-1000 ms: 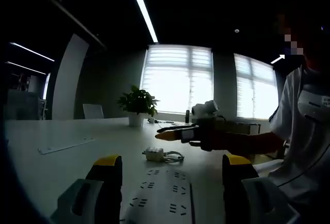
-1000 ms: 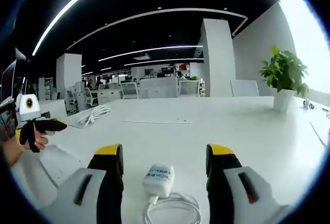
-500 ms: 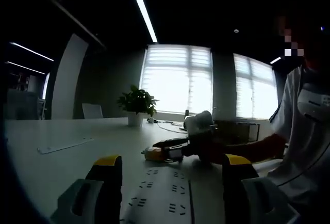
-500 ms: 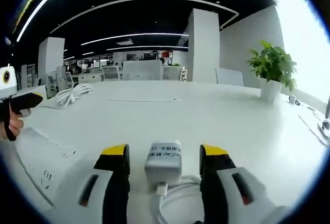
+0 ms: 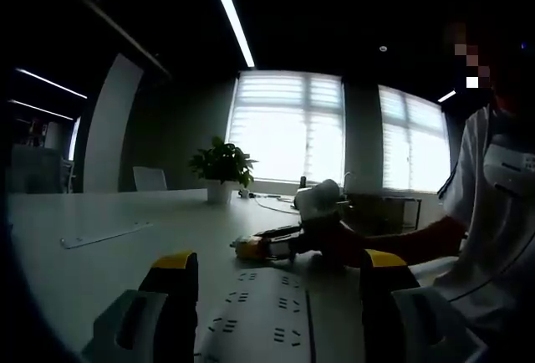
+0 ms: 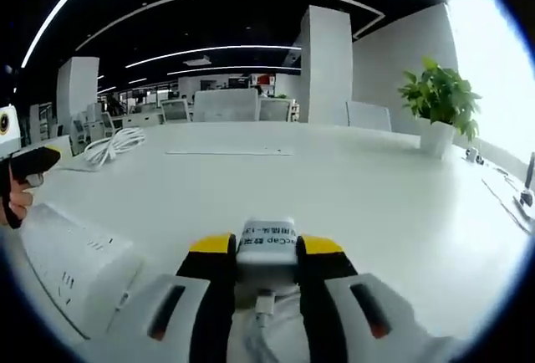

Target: Straighten the power strip on the desk, plug the charger into it

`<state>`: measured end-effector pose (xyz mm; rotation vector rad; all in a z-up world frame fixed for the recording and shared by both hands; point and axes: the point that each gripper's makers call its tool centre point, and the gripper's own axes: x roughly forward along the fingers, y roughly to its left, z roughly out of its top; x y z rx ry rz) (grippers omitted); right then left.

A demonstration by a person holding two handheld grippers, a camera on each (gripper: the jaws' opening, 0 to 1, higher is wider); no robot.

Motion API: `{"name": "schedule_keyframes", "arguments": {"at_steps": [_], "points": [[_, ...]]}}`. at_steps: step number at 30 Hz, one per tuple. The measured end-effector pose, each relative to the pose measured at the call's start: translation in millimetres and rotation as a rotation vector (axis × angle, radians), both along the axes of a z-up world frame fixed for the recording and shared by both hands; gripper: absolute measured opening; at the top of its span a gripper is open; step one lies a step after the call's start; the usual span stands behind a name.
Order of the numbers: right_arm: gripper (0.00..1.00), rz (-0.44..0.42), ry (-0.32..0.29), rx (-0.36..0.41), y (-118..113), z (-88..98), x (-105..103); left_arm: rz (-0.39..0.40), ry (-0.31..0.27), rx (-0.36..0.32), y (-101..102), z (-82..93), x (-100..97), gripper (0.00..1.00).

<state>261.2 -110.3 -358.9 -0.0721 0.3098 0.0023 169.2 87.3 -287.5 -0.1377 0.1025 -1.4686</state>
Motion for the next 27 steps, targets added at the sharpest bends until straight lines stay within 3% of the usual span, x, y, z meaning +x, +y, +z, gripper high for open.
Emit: {"name": "schedule_keyframes", "arguments": {"at_steps": [10,15,18,22,27], "points": [[0.28,-0.010,-0.001,0.024,-1,0.0,0,0.000,-0.009,0.006,0,-0.7,-0.8,0.80],[0.28,0.022,0.025,0.122,4,3.0,-2,0.005,-0.026,0.006,0,1.2,-2.9,0.80],[0.28,0.072,0.042,0.143,4,17.8,-3,0.007,-0.050,0.016,-1,0.8,-4.0,0.79],[0.28,0.177,0.122,0.277,14,38.8,-6,0.003,-0.067,0.029,-3,-0.1,-6.3,0.79],[0.28,0.302,0.263,0.321,31,62.0,-18,0.012,-0.082,0.042,-3,-0.3,-6.3,0.79]]}}
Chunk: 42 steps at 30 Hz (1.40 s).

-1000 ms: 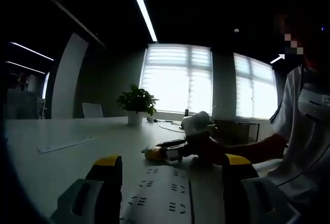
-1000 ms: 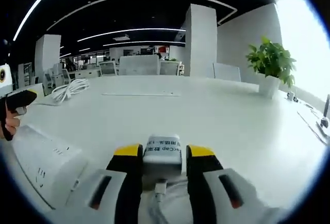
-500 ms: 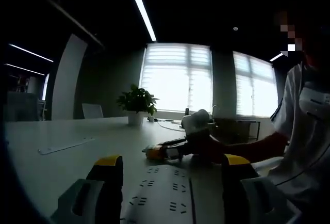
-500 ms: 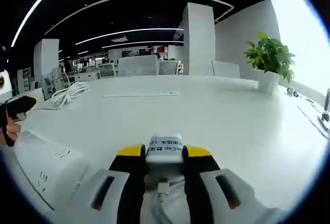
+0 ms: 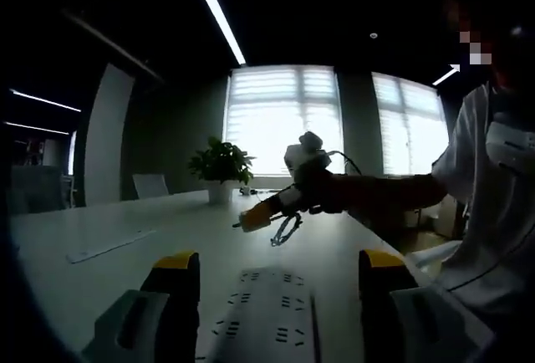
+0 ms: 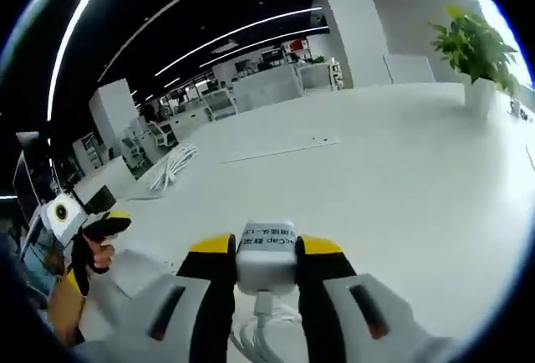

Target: Straighten the power strip on the desk, plug the charger into it

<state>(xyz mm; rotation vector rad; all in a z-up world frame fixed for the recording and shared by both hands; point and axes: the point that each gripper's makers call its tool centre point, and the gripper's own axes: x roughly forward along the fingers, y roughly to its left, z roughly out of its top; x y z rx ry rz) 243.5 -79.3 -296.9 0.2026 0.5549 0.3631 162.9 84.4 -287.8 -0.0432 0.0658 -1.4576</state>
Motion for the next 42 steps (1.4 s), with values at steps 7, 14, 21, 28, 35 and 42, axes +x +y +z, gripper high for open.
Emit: {"name": "schedule_keyframes", "arguments": {"at_steps": [7,14,21,28,35,42], "points": [[0.28,0.183,0.275,0.010,40,11.9,-31,0.017,-0.033,0.003,-2,2.5,0.5,0.79],[0.28,0.252,0.527,-0.040,67,-0.8,-59,0.005,-0.048,0.041,-4,-4.1,-2.5,0.79],[0.28,0.267,0.650,-0.166,77,-20.9,-68,0.028,-0.073,0.124,-3,-13.0,-0.8,0.79],[0.28,0.263,0.723,-0.217,92,-28.5,-76,0.037,-0.110,0.227,-4,-30.0,1.1,0.79],[0.28,0.256,0.776,-0.265,93,-34.4,-86,0.028,-0.120,0.260,-3,-32.0,-1.2,0.79],[0.28,0.217,0.802,-0.235,91,-33.7,-86,0.024,-0.127,0.267,-4,-32.0,-4.6,0.79]]}}
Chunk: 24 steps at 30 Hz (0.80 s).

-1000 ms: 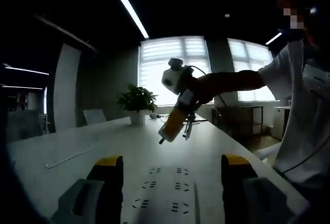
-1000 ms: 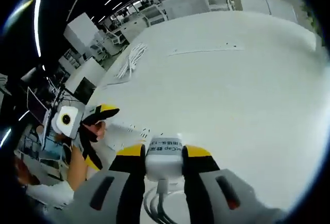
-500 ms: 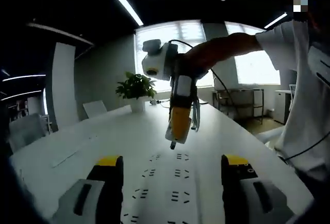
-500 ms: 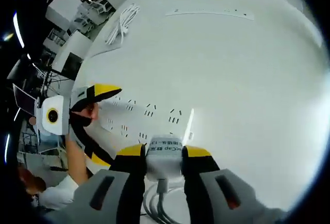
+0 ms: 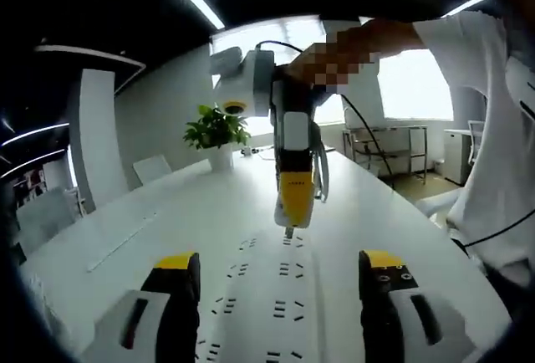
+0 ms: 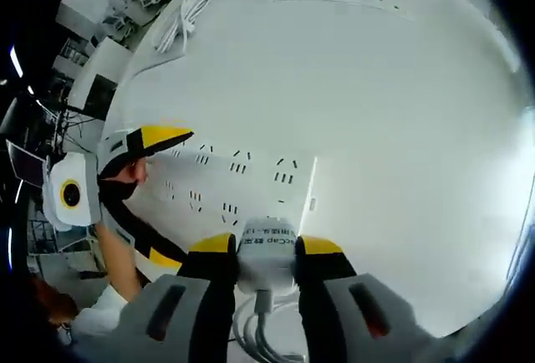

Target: Straighten the power strip on the desk, plug the charger into it

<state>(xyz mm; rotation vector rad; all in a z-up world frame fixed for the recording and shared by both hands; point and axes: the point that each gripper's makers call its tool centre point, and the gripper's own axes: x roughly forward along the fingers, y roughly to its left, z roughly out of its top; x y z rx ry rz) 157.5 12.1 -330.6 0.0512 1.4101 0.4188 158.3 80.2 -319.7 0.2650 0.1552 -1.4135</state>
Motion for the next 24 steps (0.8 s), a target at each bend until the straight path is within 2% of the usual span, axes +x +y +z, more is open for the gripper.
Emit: {"name": "schedule_keyframes", "arguments": {"at_steps": [2,5,10,17,21,24], "points": [[0.28,0.014,-0.010,-0.028,-3,-1.9,4,-0.006,0.001,-0.005,-1,0.4,-3.6,0.79],[0.28,-0.018,0.014,-0.019,-2,-4.5,3,-0.011,0.001,-0.007,-2,0.5,-6.8,0.79],[0.28,-0.020,0.000,-0.055,-3,-6.0,8,-0.033,-0.002,-0.008,-7,0.7,-16.0,0.79],[0.28,-0.038,0.003,-0.085,-2,-10.0,5,-0.040,-0.009,-0.004,-13,0.0,-21.1,0.78],[0.28,-0.065,0.011,-0.088,-1,-9.8,5,-0.038,-0.023,-0.013,-17,3.6,-23.7,0.75],[0.28,-0.064,0.018,-0.097,0,-10.2,3,-0.037,-0.058,-0.024,-28,6.9,-22.5,0.72]]}}
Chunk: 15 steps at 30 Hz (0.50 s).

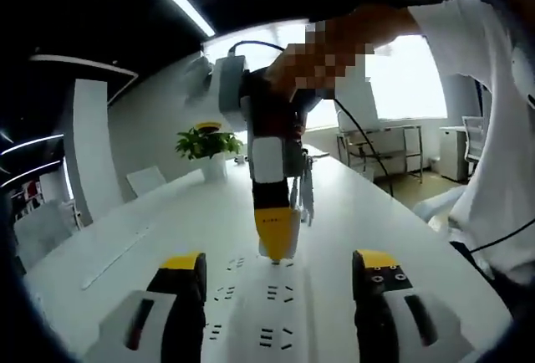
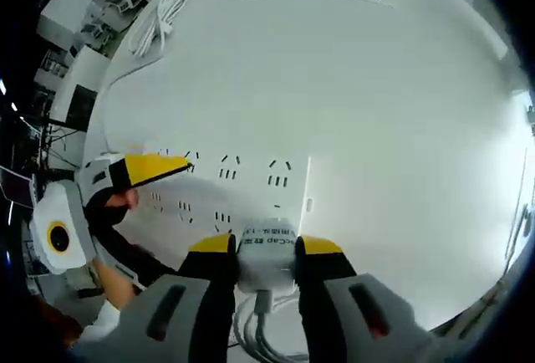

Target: Straighten the power strip on the desk, plug the charger into it

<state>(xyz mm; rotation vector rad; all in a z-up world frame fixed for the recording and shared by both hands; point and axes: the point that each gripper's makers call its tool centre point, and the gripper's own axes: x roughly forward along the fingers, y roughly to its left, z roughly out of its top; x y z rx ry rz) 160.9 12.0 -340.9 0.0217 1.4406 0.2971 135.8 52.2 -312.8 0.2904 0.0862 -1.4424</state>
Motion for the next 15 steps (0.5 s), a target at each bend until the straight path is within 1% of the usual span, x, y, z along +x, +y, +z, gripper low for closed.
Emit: {"name": "schedule_keyframes", "arguments": {"at_steps": [2,3,5,8,11,13,15], "points": [[0.28,-0.003,-0.005,-0.001,0,0.3,1,0.004,-0.020,0.011,-6,0.1,-0.7,0.72],[0.28,-0.002,-0.003,-0.002,0,0.3,1,0.008,-0.020,0.011,-7,0.6,-0.4,0.74],[0.28,-0.004,-0.006,-0.001,0,0.6,0,0.022,-0.010,-0.015,-11,3.9,2.1,0.76],[0.28,-0.006,-0.007,-0.004,0,0.9,-1,0.042,-0.031,-0.023,-14,7.9,4.7,0.75],[0.28,0.000,-0.006,-0.013,0,1.2,4,0.064,-0.067,-0.029,-18,10.6,7.8,0.71],[0.28,0.007,-0.005,-0.022,0,1.1,5,0.080,-0.109,0.001,-22,7.4,10.2,0.67],[0.28,0.006,-0.009,-0.026,0,1.4,5,0.086,-0.124,0.005,-28,6.7,9.3,0.65]]}}
